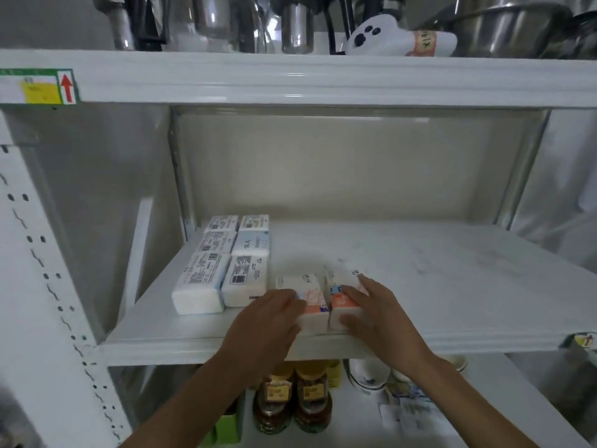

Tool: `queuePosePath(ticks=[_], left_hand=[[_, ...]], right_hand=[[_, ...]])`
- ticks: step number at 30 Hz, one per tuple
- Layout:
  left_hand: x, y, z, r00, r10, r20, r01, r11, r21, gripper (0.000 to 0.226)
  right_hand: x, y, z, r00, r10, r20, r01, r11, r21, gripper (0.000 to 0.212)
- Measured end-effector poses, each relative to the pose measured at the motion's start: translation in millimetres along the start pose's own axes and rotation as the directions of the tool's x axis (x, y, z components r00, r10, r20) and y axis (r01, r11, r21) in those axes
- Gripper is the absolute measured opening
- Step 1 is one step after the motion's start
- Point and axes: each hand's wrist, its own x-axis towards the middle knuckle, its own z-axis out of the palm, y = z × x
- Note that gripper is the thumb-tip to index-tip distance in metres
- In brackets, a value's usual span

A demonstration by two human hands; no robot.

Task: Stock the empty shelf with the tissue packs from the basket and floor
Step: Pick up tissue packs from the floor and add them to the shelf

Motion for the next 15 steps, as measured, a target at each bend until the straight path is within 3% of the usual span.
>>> queuePosePath(ticks=[6, 9, 15], left_hand=[[61.4, -9.9, 14.3, 0.943, -0.15, 0.296, 0.096, 0.977, 0.188, 0.036], [93.0, -21.9, 22.1, 0.911, -0.165, 0.378, 0.06, 0.96, 0.275, 0.034], [146.9, -60.3, 46.6, 0.84, -0.248, 0.484, 0.017, 0.902, 0.432, 0.041]], right_hand=[[42.7, -11.5, 5.6, 0.998, 0.002, 0.059, 0.0, 0.999, -0.032, 0.057], [69.1, -12.2, 4.5, 0.996, -0.013, 0.086, 0.018, 0.999, -0.051, 0.053], [130.5, -10.0, 20.1, 0.984, -0.017, 0.177, 0.047, 0.985, -0.164, 0.069]])
